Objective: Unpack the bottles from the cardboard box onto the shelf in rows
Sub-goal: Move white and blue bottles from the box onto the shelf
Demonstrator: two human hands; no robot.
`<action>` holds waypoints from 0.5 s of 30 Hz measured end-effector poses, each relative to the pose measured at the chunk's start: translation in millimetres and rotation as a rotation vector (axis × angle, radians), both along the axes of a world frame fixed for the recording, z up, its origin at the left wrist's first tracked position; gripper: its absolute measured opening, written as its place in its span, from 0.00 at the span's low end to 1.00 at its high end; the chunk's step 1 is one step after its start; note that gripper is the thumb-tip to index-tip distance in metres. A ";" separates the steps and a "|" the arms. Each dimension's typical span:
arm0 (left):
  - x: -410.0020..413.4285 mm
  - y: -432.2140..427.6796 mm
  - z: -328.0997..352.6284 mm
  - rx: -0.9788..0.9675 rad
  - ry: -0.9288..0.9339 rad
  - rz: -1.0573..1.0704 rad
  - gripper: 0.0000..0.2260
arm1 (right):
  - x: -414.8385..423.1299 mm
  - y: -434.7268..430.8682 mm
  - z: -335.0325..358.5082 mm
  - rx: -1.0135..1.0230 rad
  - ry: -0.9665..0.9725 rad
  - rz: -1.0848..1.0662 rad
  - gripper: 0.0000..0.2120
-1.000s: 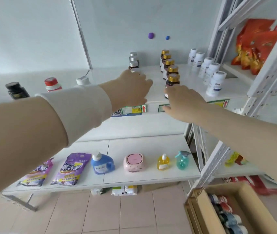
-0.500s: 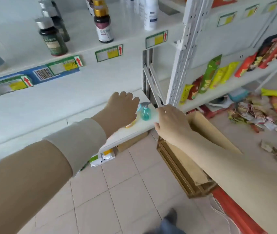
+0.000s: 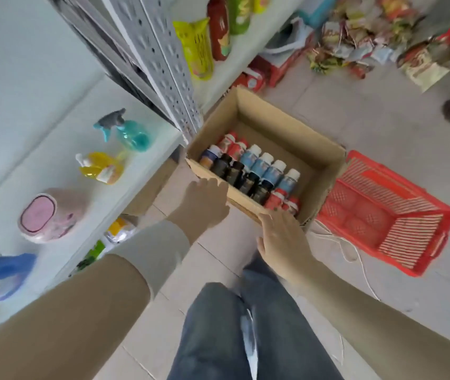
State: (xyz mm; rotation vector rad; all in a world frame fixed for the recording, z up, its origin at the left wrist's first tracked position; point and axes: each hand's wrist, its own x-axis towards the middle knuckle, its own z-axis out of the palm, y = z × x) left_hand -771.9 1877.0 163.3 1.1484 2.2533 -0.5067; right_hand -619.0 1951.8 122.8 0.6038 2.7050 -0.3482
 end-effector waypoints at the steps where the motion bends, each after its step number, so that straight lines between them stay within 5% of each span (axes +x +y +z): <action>1: -1.3 10.1 -15.0 0.009 -0.045 0.009 0.20 | 2.1 8.6 -11.0 -0.036 -0.033 -0.043 0.21; 15: -62.1 186.1 -217.6 0.096 -0.273 -0.189 0.19 | -67.7 131.3 -167.2 -0.227 -0.148 -0.567 0.23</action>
